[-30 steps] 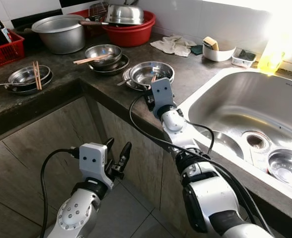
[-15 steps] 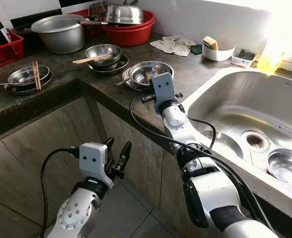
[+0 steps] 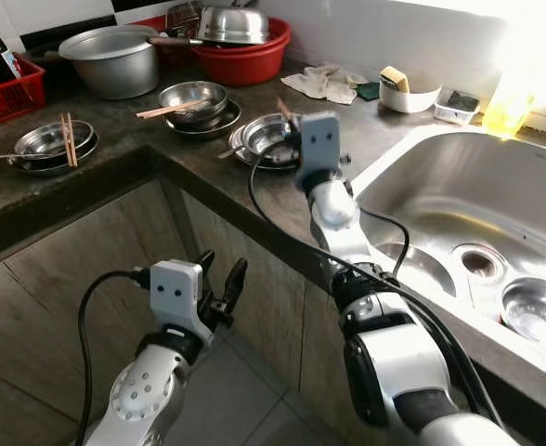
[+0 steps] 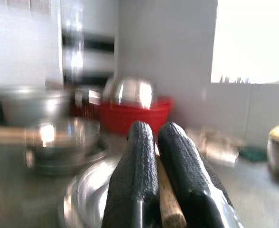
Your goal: Kitchen organization
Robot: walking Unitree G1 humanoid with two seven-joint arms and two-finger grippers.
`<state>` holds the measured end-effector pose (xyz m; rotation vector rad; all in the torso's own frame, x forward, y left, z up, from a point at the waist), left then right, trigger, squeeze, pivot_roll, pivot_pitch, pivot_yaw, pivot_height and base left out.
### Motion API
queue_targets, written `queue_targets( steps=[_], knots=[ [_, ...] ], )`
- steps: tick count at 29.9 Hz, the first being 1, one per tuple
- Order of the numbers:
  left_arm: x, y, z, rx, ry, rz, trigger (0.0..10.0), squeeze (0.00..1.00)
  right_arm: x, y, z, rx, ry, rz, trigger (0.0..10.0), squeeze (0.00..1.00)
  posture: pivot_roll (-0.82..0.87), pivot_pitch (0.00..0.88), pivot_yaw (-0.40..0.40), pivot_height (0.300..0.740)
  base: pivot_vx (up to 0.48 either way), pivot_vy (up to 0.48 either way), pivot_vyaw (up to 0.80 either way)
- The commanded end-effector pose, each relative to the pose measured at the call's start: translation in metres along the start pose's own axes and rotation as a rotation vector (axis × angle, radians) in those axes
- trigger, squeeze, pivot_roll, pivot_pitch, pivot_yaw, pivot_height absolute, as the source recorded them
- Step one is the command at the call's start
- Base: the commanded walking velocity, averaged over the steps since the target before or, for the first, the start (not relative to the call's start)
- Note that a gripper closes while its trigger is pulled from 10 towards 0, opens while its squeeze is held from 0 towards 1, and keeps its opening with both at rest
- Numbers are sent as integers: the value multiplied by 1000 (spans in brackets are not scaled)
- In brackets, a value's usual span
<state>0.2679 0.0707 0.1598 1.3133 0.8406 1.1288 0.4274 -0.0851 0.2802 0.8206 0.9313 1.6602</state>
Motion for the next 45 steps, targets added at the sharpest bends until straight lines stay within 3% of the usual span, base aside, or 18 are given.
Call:
queue_targets(
  steps=[1,6,9,11,12,19,27,37,38,39,40,45],
  knots=[
    [2,0,3,-4,9,3,10000,0,0,20,-14,-87,-1,48,0,0,121,63,-18,740,0,0,0],
    [3,-1,4,-5,9,0,10000,0,-1,32,-36,-123,-2,55,0,0,108,56,-10,740,0,0,0],
    [2,-2,6,-5,0,-5,10000,0,-11,34,-64,-101,-61,67,0,0,96,51,-4,740,0,0,0],
    [2,-2,7,-5,-2,-7,10000,0,-12,32,-70,-90,-72,62,0,0,87,47,2,740,0,0,0],
    [1,-3,9,-3,-12,-3,10000,0,-16,28,-83,-59,-97,53,0,0,78,46,9,740,0,289,-800],
    [0,-4,14,-9,-36,7,10000,0,-22,23,-115,54,-165,39,0,0,59,31,20,740,0,418,-788],
    [1,-2,17,-21,-42,12,10000,0,-25,19,-126,101,-189,23,0,0,61,17,18,740,0,474,-781],
    [0,-3,18,-30,-64,64,10000,0,-25,22,-127,126,-187,0,0,0,57,7,23,740,25,-40,-702],
    [-1,-3,19,-31,-68,62,10000,0,-23,22,-126,127,-175,4,2902,0,57,7,23,740,0,-420,0],
    [-1,-3,18,-31,-71,61,10000,0,-21,22,-125,127,-165,8,7020,0,56,5,25,740,0,-420,0],
    [-1,-3,18,-33,-73,69,10000,0,-19,22,-124,128,-155,12,10000,0,56,5,25,740,0,-416,0],
    [-1,-4,17,-30,-76,76,10000,0,-21,23,-122,134,-155,2,10000,0,60,4,24,740,147,-412,0]
  ],
)
Point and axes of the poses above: a point about 5 cm out from each wrist's last joint towards the gripper, its own z axis pointing out of the wrist towards the gripper, its own y axis along the axis of the wrist's last joint, x = y × z, the point moved 4 cm from there along z, pointing out of the wrist towards the gripper, and after that the axes turned 8 degrees about z, right-handed, at the moved point
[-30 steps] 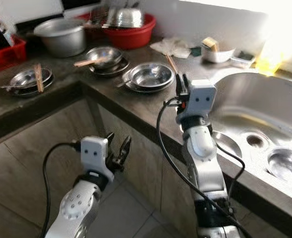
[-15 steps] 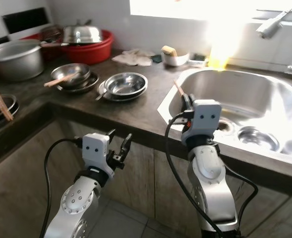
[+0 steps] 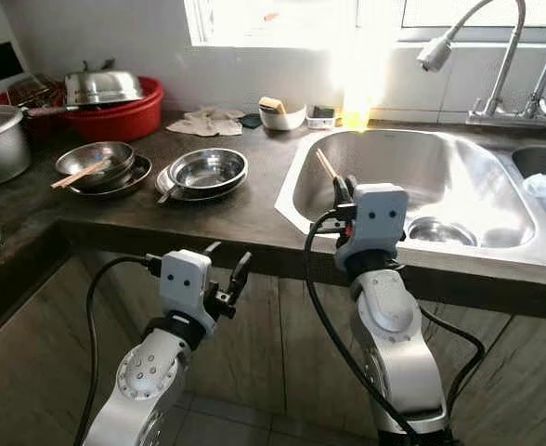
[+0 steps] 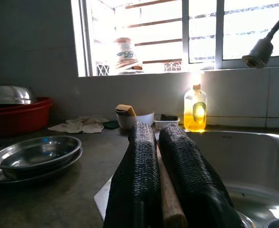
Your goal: Kitchen organization
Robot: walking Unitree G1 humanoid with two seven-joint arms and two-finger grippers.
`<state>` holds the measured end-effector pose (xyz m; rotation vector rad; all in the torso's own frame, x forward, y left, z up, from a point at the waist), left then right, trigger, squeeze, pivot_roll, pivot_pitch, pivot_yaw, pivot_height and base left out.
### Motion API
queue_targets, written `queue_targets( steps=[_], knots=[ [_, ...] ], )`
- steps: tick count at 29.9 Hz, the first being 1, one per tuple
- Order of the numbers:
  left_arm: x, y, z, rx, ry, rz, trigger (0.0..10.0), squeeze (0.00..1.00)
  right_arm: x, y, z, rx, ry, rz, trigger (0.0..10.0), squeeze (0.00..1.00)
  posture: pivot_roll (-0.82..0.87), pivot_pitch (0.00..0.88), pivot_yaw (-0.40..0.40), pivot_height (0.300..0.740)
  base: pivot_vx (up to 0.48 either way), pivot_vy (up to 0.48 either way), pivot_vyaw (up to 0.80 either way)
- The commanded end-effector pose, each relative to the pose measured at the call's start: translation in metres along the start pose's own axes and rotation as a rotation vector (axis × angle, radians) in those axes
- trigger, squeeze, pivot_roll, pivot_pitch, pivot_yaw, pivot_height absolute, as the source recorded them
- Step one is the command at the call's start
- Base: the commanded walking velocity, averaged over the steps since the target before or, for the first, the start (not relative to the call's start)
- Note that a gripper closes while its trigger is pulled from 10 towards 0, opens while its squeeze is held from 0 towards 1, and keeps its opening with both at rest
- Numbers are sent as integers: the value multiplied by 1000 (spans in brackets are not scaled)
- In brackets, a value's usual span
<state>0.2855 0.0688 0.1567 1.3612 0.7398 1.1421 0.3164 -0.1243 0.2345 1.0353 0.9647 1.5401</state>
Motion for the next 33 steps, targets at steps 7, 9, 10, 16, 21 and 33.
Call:
queue_targets(
  steps=[7,9,10,16,21,33],
  knots=[
    [-5,1,1,-5,-19,14,10000,0,-14,11,12,-8,-12,-45,10000,0,58,6,26,740,259,-401,0],
    [-6,1,1,-6,-20,13,10000,0,-16,13,17,5,6,-60,10000,0,59,10,25,740,274,-394,0],
    [-6,1,1,-6,-20,12,10000,0,-17,12,19,17,12,-73,10000,0,60,13,24,740,315,-360,0],
    [-5,2,1,-10,-13,2,10000,0,-23,14,28,54,29,-114,10000,0,59,22,22,740,360,-271,0],
    [0,-1,1,8,24,-14,10000,0,-24,14,43,117,74,-158,10000,0,55,30,24,740,88,0,0],
    [-5,3,-6,13,25,-42,10000,0,-35,-9,91,279,64,-267,10000,0,82,87,9,740,0,0,0]
  ],
)
Point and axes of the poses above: a point about 5 cm out from each wrist's last joint towards the gripper, its own z axis pointing out of the wrist towards the gripper, its own y axis along the axis of the wrist's last joint, x = y × z, the point moved 4 cm from there along z, pointing out of the wrist towards the gripper, and after that the axes turned 8 degrees about z, right-handed, at the moved point
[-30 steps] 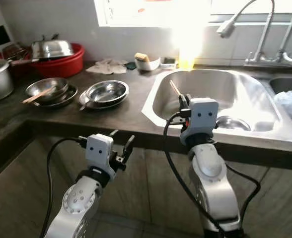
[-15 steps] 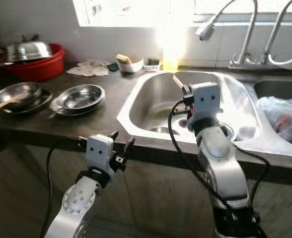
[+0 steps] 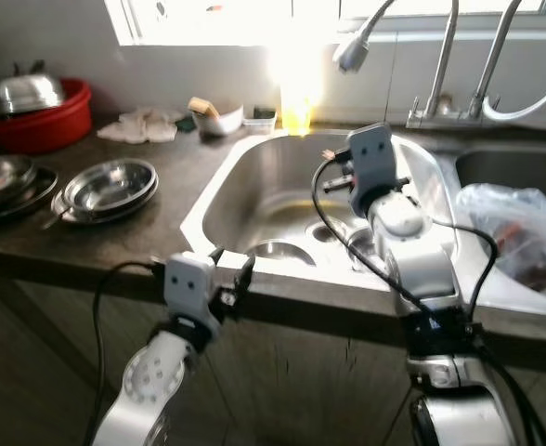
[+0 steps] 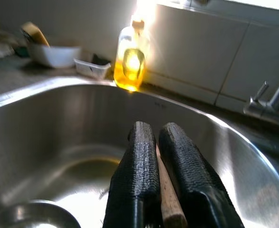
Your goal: Kitchen organization
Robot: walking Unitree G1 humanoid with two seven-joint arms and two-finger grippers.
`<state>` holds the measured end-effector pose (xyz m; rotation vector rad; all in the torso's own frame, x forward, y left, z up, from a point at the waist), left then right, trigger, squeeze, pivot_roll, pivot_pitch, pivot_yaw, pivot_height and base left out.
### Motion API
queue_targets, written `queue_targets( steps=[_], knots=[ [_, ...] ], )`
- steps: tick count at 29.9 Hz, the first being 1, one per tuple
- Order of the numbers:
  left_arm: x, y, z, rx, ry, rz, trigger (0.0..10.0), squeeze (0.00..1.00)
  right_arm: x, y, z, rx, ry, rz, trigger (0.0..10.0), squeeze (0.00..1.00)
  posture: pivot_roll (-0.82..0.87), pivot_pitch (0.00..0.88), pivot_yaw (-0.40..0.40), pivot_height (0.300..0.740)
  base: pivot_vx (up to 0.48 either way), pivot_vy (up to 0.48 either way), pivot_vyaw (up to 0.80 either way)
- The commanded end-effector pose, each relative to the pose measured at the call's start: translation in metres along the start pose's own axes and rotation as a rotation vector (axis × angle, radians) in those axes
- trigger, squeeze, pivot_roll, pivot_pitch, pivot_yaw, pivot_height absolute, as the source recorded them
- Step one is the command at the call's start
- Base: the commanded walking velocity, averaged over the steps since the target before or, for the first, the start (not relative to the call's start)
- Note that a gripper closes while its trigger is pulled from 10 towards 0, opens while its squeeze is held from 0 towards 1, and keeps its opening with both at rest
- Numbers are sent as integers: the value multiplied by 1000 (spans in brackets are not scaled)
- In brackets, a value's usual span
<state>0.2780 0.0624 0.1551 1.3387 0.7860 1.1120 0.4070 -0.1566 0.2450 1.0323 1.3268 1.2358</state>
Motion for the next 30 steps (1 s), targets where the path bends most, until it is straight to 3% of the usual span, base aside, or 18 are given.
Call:
queue_targets(
  steps=[1,8,16,17,18,26,30],
  knots=[
    [4,2,-3,5,13,2,10000,0,5,2,9,8,20,-32,10000,0,88,102,7,740,0,0,0],
    [0,0,-14,27,16,-19,10000,0,-5,-17,28,106,-21,-118,10000,0,104,147,4,740,0,0,0],
    [0,1,-23,51,26,-23,10000,0,-10,-48,31,205,-61,-180,10000,0,132,184,-10,740,0,0,0],
    [1,1,-25,56,27,-22,10000,0,-10,-54,31,218,-60,-189,10000,380,133,186,-11,740,0,0,0],
    [1,0,-26,59,27,-20,10000,0,-9,-56,31,223,-58,-184,10000,1000,132,186,-11,740,0,0,0],
    [1,0,-26,66,25,-20,10000,0,-5,-60,31,213,-45,-173,10000,1000,132,179,-10,740,0,0,0],
    [2,-1,-25,67,27,-15,10000,0,-1,-51,30,153,-46,-125,10000,1000,136,159,-11,740,0,0,0]
  ],
)
Point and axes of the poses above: a point about 5 cm out from each wrist's last joint towards the gripper, its own z axis pointing out of the wrist towards the gripper, its own y axis along the axis of the wrist's last joint, x = y × z, the point moved 4 cm from there along z, pointing out of the wrist towards the gripper, and after that the axes turned 8 degrees about z, right-handed, at the moved point
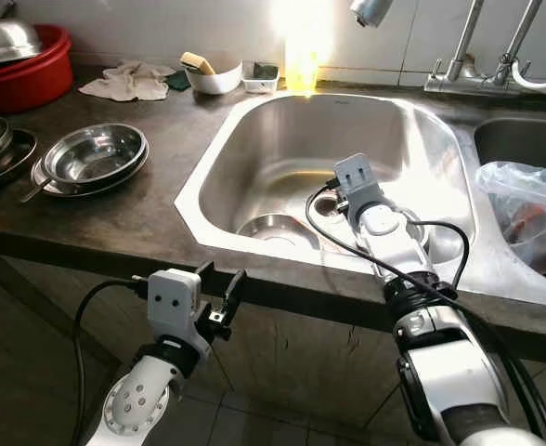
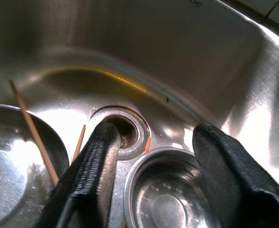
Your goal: Kitchen organization
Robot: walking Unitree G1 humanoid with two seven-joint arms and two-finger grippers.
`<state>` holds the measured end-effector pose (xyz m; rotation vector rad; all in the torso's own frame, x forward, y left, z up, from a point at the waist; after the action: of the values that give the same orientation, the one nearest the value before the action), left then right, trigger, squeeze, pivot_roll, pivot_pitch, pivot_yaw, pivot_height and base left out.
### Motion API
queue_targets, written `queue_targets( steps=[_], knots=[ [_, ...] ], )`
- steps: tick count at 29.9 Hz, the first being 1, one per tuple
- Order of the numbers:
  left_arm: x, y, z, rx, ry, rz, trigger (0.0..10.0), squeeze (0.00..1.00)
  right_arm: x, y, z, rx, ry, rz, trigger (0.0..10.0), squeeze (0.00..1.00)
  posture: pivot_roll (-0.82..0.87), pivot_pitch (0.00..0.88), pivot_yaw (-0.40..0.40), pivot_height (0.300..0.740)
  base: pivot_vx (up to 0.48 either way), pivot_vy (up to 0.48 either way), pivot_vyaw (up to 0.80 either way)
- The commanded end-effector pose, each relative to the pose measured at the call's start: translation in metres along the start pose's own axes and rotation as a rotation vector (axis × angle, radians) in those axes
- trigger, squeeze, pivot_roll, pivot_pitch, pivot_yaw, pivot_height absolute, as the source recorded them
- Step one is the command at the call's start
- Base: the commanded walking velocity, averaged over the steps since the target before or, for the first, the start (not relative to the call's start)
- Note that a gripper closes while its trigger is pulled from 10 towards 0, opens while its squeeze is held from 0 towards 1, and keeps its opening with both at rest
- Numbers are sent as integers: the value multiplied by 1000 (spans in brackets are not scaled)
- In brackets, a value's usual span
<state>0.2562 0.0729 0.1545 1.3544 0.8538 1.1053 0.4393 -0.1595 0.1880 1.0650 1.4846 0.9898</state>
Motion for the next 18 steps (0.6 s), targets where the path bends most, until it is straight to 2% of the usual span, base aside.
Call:
queue_targets(
  steps=[1,2,3,4,6,7,8,10,11,12,13,14,18],
  knots=[
    [0,-2,0,16,-4,8,10000,0,-1,12,-3,-65,-7,43,10000,1000,136,155,-11,740,0,0,0],
    [0,-2,1,14,-5,11,10000,0,0,18,-6,-102,2,70,10000,643,136,145,-11,740,0,0,0],
    [1,-2,1,12,-5,13,10000,0,2,22,-8,-127,9,87,10000,643,136,145,-11,740,0,0,0],
    [1,-2,2,10,-6,14,10000,0,3,26,-10,-151,13,102,10000,0,133,132,-11,740,0,0,0],
    [2,-1,5,5,-6,17,10000,0,5,37,-19,-233,26,166,10000,0,129,117,-7,740,0,0,0],
    [3,-1,8,1,-5,17,10000,0,9,49,-32,-320,50,228,10000,0,121,104,-6,740,0,0,0],
    [3,-1,8,1,-5,17,10000,0,9,49,-32,-320,50,228,10000,0,121,104,-6,740,0,0,0],
    [4,-1,11,-3,-5,16,10000,0,13,56,-46,-382,71,257,10000,0,115,89,-2,740,0,0,0],
    [4,-1,11,-3,-5,16,10000,0,13,56,-46,-382,71,257,10000,0,115,89,-2,740,0,0,0],
    [4,-1,12,-5,-5,16,10000,0,14,57,-53,-403,69,280,10000,0,113,85,-1,740,0,0,0],
    [4,-1,14,-10,-9,17,10000,0,18,57,-71,-447,83,323,10000,0,98,62,10,740,0,0,0],
    [4,-1,14,-10,-9,17,10000,0,18,57,-71,-447,83,323,10000,0,98,62,10,740,0,0,0],
    [6,-2,19,-15,-16,16,10000,0,23,43,-92,-466,72,379,10000,0,87,38,21,740,0,0,0]
  ],
)
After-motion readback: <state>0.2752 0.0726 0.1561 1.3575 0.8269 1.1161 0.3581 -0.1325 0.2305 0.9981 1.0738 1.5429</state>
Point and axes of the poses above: a point about 5 cm out from each wrist's last joint towards the gripper, its own z axis pointing out of the wrist towards the gripper, its own y axis along the axis of the wrist's last joint, x = y × z, the point moved 4 cm from there along z, pointing out of the wrist towards the gripper, and after that the axes turned 8 degrees about z, right-handed, at the moved point
